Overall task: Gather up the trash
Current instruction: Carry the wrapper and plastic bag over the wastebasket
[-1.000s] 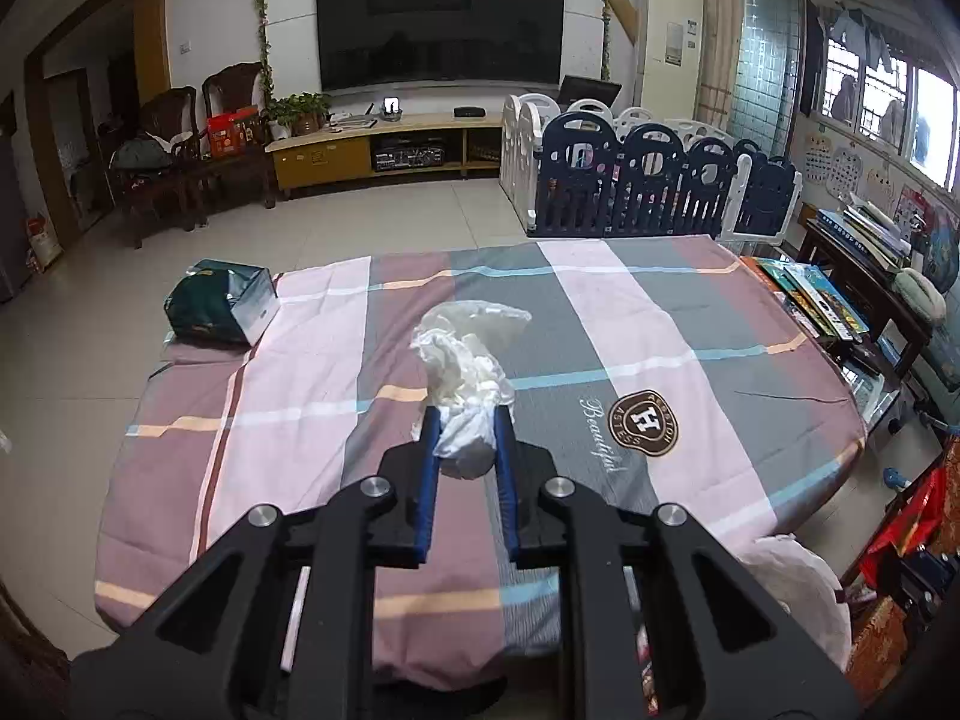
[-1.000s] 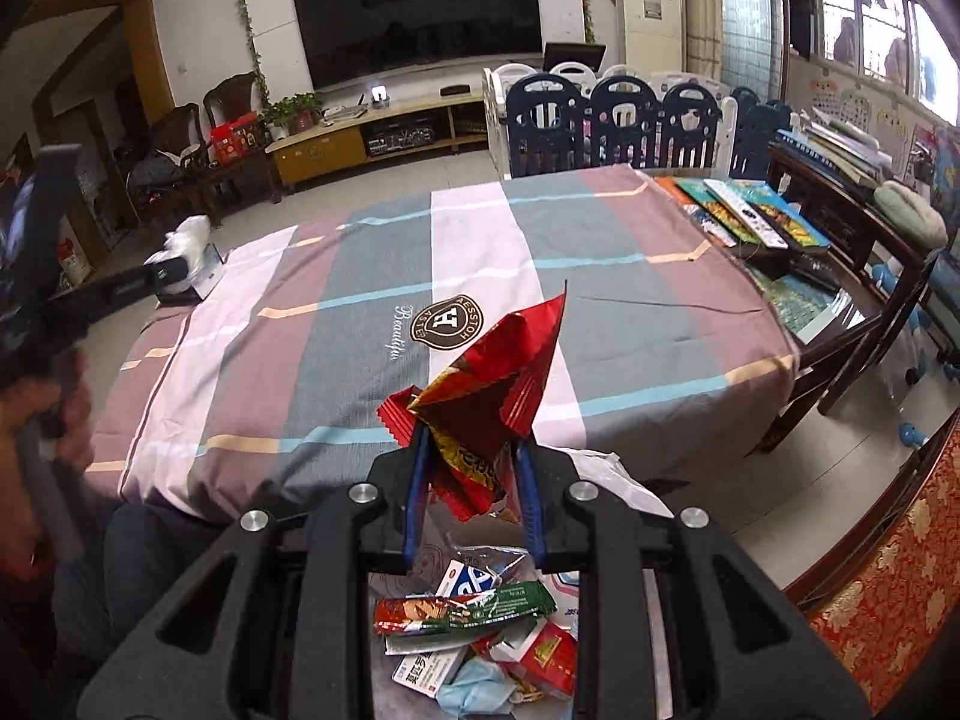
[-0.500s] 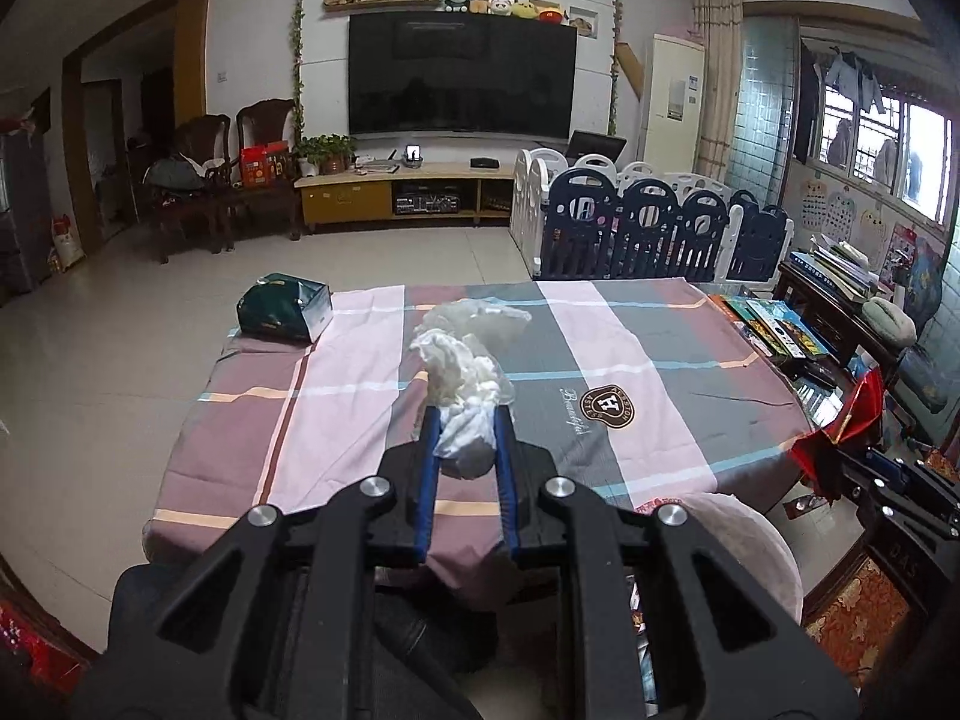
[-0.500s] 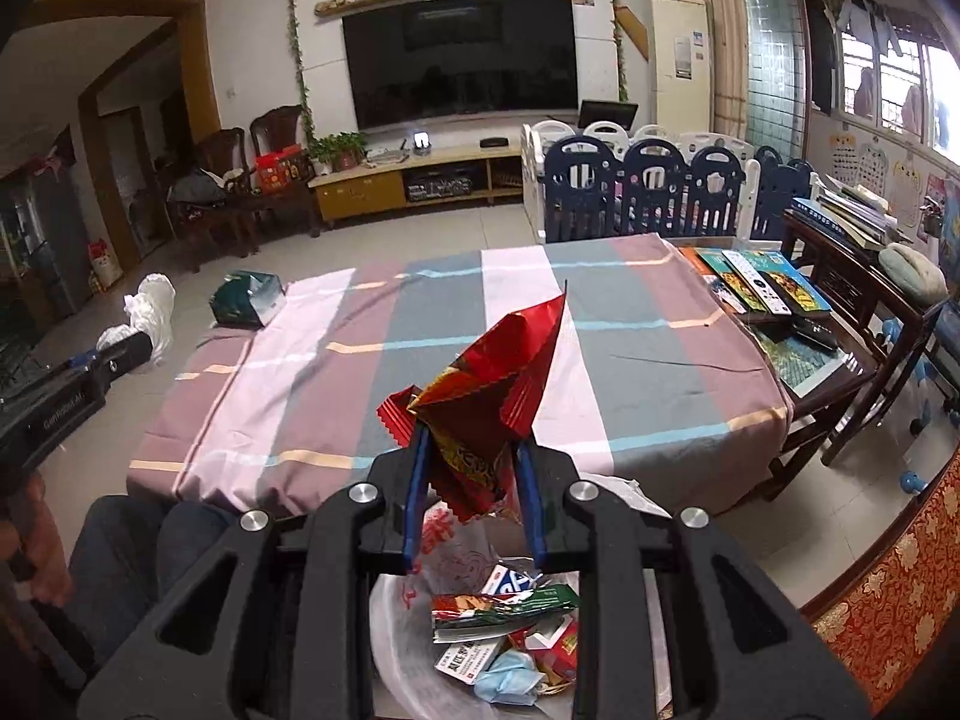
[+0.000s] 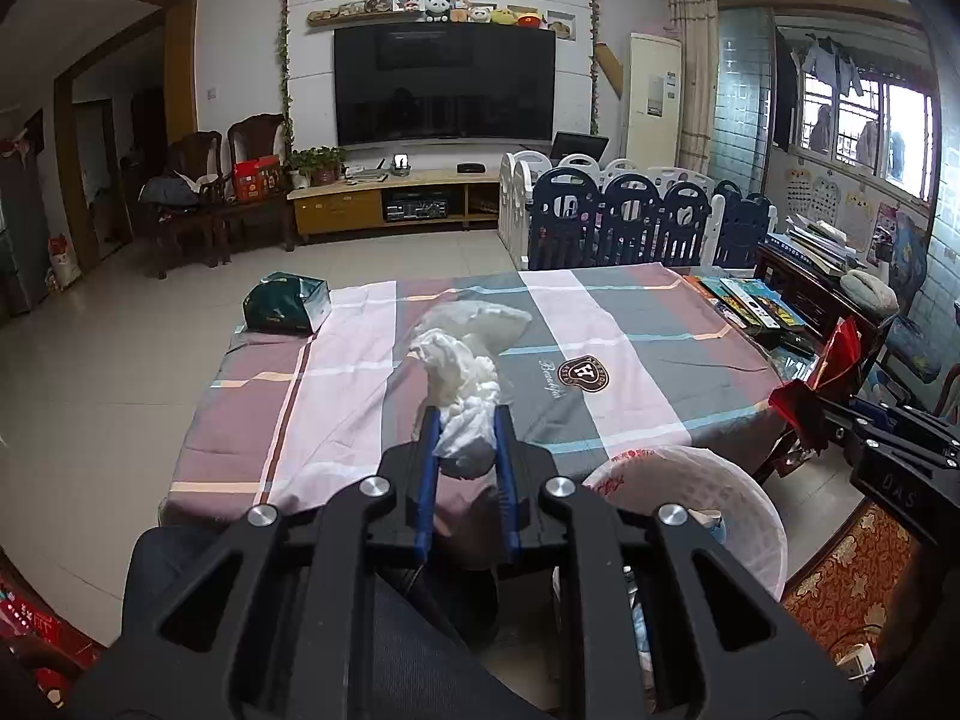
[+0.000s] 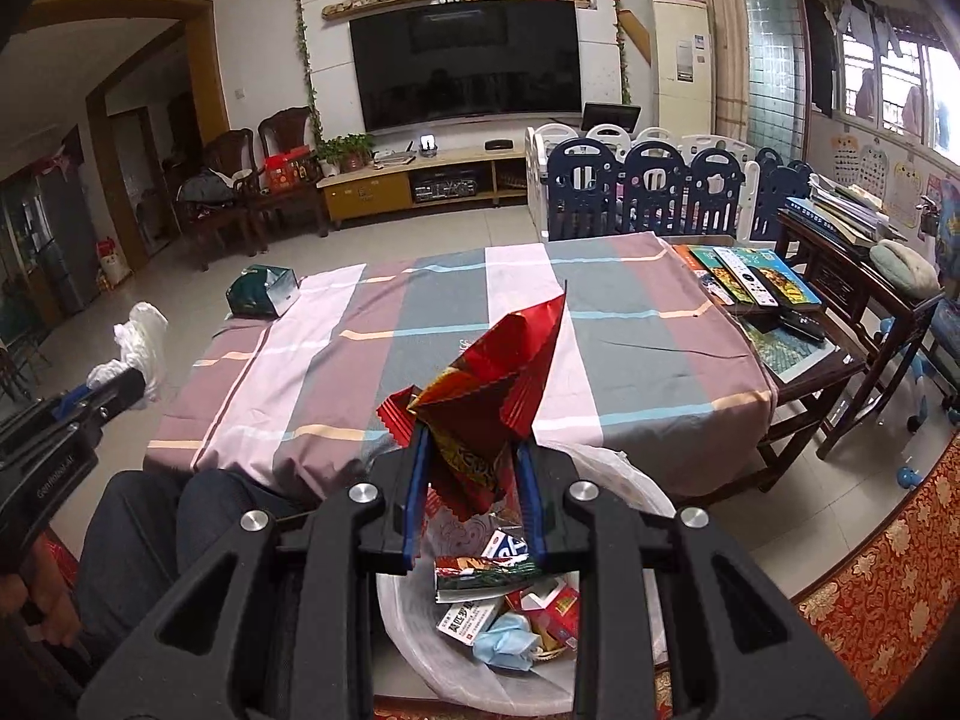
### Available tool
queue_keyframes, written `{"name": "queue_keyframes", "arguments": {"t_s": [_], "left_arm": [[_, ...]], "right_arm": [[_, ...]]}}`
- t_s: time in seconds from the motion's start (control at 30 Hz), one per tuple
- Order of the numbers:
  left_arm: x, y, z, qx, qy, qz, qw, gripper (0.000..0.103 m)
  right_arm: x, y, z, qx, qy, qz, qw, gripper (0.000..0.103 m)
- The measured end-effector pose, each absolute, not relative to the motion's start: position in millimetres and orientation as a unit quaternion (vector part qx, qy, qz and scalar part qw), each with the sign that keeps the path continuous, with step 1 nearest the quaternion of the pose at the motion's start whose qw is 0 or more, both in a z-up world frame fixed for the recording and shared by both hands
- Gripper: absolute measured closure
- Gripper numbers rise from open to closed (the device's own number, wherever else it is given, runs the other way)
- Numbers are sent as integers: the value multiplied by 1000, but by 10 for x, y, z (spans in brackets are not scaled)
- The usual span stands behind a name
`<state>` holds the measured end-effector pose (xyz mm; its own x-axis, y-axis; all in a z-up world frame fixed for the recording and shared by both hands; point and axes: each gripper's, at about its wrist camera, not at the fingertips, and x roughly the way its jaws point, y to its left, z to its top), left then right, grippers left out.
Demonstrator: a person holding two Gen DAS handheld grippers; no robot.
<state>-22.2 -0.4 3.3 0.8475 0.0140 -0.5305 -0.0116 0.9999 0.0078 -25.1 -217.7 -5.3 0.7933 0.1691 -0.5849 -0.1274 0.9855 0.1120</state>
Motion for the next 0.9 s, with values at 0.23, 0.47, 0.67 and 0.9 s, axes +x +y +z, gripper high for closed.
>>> {"name": "queue_keyframes", "arguments": {"t_s": [0.23, 0.47, 0.67, 0.9], "left_arm": [[-227, 58, -10, -7, 282, 6, 959, 85], [-252, 44, -1, -6, 281, 7, 960, 85], [-242, 46, -3, -6, 284, 5, 959, 85], [-205, 57, -15, -9, 292, 1, 956, 85]], "right_arm": [[-235, -2136, -79, 33, 319, 73, 944, 76], [-233, -2116, -85, 30, 318, 76, 944, 76], [-234, -2126, -95, 30, 320, 72, 944, 76], [-234, -2179, -104, 35, 323, 68, 943, 76]]}}
